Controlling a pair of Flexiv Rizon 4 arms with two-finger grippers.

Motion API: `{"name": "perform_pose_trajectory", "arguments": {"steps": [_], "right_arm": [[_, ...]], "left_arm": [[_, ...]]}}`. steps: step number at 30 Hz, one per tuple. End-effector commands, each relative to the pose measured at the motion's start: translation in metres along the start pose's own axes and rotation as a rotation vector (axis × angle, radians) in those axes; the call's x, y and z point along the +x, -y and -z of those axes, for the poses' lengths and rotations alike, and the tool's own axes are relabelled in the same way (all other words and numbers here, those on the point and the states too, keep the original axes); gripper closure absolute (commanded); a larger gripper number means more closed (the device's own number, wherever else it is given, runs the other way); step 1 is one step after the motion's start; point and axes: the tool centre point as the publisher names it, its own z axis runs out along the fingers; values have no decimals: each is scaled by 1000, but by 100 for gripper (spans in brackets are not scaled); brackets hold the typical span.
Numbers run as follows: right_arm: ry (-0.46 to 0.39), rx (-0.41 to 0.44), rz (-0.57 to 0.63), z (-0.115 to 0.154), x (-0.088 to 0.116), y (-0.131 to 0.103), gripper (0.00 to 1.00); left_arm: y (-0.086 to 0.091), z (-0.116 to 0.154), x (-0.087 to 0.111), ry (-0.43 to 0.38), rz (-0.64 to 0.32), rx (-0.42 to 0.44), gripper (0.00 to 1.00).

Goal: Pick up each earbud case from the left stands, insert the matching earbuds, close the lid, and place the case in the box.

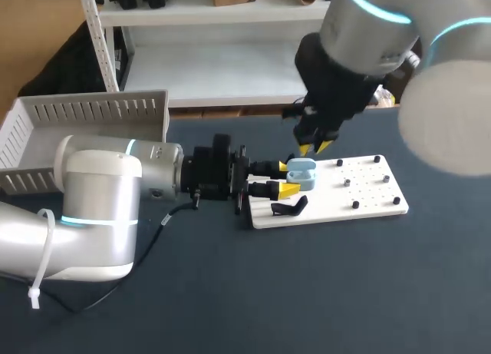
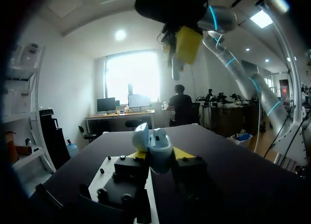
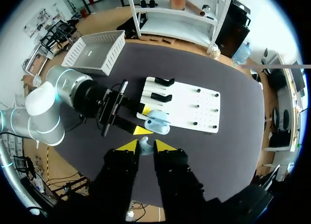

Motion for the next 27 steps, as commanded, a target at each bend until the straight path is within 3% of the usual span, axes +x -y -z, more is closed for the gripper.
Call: {"name": "perform_pose_trajectory", "arguments": {"steps": [1,10,17,27], "right_arm": [[24,16,3,1,16,-15,100],[5,19,22,-22,13,-26,100],[-27,12,33,-31,-6,-24,100],[-55,20,38,-39,-9,-12,100]], "left_arm": [[0,0,1,4,-2,1,100],[0,0,1,4,-2,1,100],[0,0,1,4,-2,1,100],[0,0,1,4,-2,1,100]]}}
